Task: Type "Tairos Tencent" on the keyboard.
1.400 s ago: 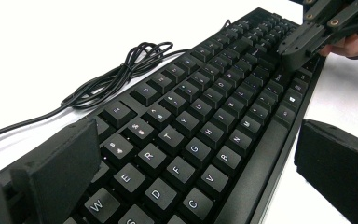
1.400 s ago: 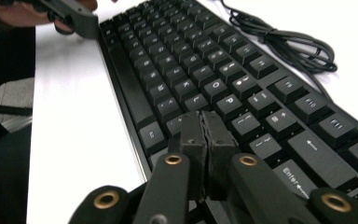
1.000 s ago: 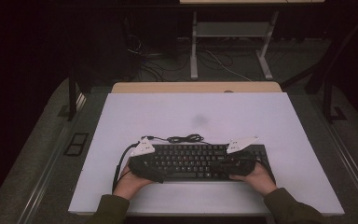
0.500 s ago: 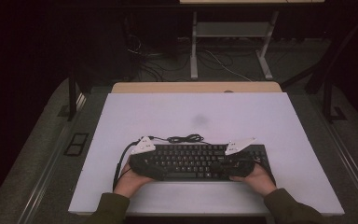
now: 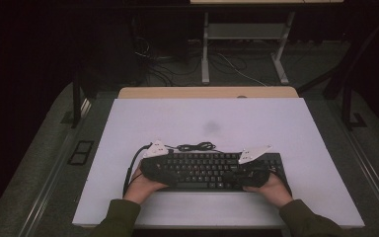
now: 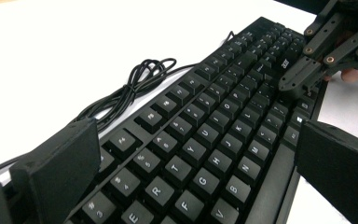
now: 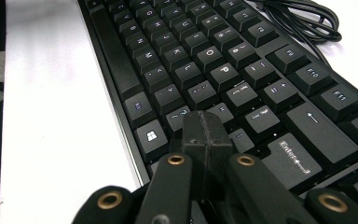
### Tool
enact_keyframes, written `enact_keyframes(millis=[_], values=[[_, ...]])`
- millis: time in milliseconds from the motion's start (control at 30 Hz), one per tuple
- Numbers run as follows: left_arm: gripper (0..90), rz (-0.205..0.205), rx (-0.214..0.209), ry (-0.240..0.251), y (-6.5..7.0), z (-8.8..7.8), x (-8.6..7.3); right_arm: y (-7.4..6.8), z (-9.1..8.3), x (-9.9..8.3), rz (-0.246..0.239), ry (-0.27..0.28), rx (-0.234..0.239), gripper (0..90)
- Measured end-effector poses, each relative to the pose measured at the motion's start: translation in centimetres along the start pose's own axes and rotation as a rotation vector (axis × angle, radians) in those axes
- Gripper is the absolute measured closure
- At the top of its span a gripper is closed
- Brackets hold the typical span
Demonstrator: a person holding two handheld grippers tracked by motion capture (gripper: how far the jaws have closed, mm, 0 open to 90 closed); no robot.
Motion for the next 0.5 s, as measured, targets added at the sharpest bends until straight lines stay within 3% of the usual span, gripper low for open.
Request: enact_keyframes(millis=[333,500], values=[[0.5,0.003,-0.011,0.009,0.0,1.1,1.2,0.0,0.0,0.0,0.004,0.000,0.004,89.3],[6.1,0.009,-0.013,0.012,-0.1,1.5,1.4,0.1,-0.1,-0.1,0.007,0.002,0.004,89.3]])
Point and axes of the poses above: each handheld gripper's, and its own axes: z roughly forward along the jaws, x roughly out of its top, y roughly to its right, the point moved 5 cm from there along z, roughly forward along the jaws, and after that the axes turned 9 degrees about x, right-handed, at the moved point
